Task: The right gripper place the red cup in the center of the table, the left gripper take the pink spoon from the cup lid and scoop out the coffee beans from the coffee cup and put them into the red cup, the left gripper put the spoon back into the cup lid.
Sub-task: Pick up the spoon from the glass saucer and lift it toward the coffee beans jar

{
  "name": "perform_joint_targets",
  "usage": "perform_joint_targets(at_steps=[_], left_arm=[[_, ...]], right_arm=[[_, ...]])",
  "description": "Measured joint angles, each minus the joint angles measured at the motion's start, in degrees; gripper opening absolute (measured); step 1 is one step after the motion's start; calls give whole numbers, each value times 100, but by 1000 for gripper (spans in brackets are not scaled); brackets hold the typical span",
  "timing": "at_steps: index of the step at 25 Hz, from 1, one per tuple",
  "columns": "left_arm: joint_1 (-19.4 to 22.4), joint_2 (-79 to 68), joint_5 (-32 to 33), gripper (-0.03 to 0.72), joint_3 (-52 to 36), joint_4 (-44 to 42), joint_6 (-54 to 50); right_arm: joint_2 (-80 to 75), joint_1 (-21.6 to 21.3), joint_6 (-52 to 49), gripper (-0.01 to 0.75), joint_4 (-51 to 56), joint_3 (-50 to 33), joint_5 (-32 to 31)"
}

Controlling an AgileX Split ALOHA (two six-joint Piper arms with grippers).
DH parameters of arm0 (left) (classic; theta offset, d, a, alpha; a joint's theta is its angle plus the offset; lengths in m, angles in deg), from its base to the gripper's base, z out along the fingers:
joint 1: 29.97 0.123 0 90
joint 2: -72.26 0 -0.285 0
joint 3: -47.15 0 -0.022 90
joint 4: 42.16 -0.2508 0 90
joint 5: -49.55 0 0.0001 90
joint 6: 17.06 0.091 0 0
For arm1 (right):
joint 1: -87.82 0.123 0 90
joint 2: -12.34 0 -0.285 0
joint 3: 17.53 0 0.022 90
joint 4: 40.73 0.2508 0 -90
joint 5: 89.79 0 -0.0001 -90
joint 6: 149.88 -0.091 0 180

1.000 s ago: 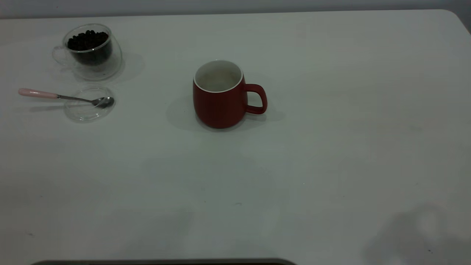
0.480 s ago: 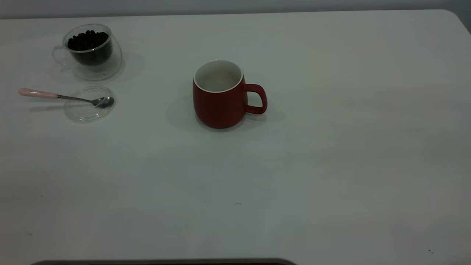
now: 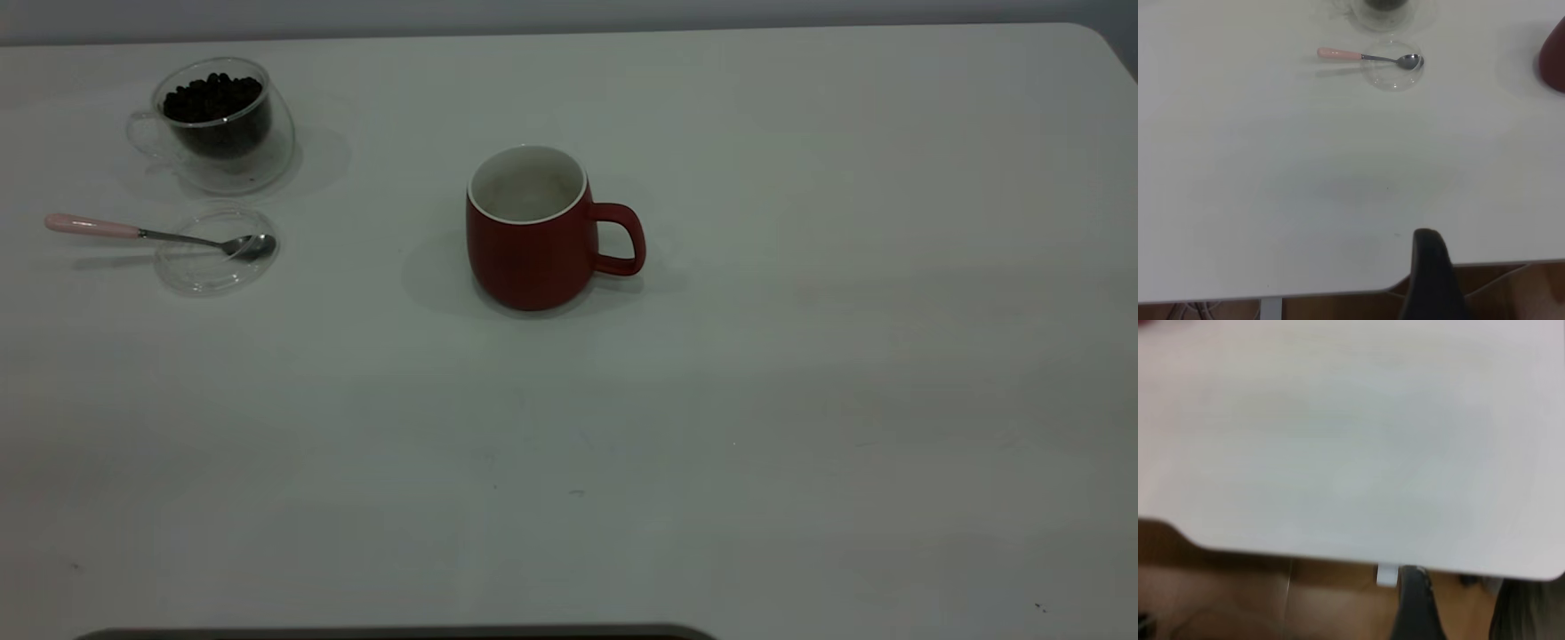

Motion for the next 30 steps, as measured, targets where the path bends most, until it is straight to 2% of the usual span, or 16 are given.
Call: perform_joint_targets(at_steps=[9, 15, 30], left_arm=[[0, 0, 0, 547, 0, 1, 0], [0, 0, 0, 547, 0, 1, 0], [0, 0, 0, 547, 0, 1, 0]], right_arm=[[575, -10, 0, 588, -24, -223, 376], [896, -172, -6, 588, -24, -237, 413], [1110, -180, -6, 588, -29, -237, 413]])
